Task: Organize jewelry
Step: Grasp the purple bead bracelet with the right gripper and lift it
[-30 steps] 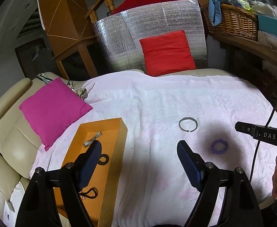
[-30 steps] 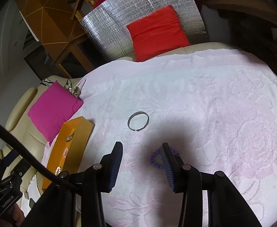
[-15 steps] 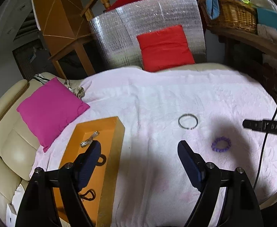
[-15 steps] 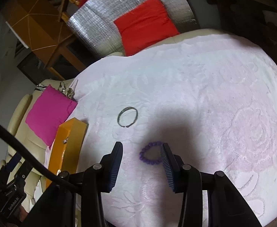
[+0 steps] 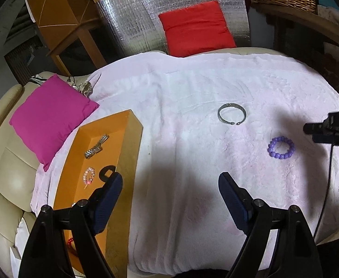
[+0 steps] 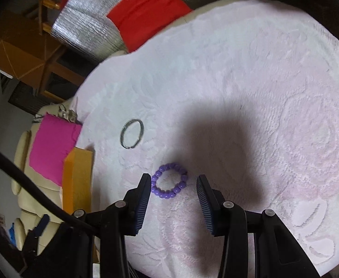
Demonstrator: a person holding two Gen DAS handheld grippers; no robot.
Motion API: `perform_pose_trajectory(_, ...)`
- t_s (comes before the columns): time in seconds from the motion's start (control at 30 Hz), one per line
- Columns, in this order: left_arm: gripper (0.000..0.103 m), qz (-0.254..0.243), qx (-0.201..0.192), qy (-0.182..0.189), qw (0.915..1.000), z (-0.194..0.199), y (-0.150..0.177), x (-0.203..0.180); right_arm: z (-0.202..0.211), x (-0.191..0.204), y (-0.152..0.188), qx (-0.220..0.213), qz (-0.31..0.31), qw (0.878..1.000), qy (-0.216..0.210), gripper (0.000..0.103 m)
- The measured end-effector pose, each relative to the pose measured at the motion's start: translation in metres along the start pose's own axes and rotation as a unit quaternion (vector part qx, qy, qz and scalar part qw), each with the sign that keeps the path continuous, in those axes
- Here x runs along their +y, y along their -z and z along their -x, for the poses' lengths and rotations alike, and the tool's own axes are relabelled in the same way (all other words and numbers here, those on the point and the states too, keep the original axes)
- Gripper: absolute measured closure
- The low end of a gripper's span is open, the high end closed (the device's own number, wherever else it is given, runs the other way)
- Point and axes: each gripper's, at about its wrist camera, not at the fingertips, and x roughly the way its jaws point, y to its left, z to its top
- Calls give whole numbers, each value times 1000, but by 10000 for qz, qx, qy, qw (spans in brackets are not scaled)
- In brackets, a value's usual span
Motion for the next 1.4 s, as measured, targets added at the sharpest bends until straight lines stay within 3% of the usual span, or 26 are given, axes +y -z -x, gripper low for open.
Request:
perform_pose_trajectory(0.37, 18, -98, -384, -300, 9988, 6, -15, 8, -48, 12, -1, 335, 247, 9973, 612, 59)
perform_pose_trajectory(0.47, 18, -119, -459, -332, 9983, 8, -19, 8, -56, 19, -1, 232, 514, 9950, 829, 58)
perform_pose_trajectory(0.53, 18, -142, -497, -368, 9980, 8, -21, 8, -60, 25, 0, 141, 751, 9919, 1014, 65)
perform_pose_trajectory(0.67, 18, -135, -527, -409, 9977, 7, -25, 7, -66, 37, 3, -17, 1194, 9823, 1445, 88)
perform_pose_trajectory(0.87, 18, -137, -574, -402, 9974, 6, -30, 6, -70, 51, 6, -277, 1659, 9690, 1809, 92)
perform_pose_trajectory(1.4, 18, -300, -669, -318, 9968, -3, -51, -18, -47, 18, -30, -545, 828, 9869, 1274, 92)
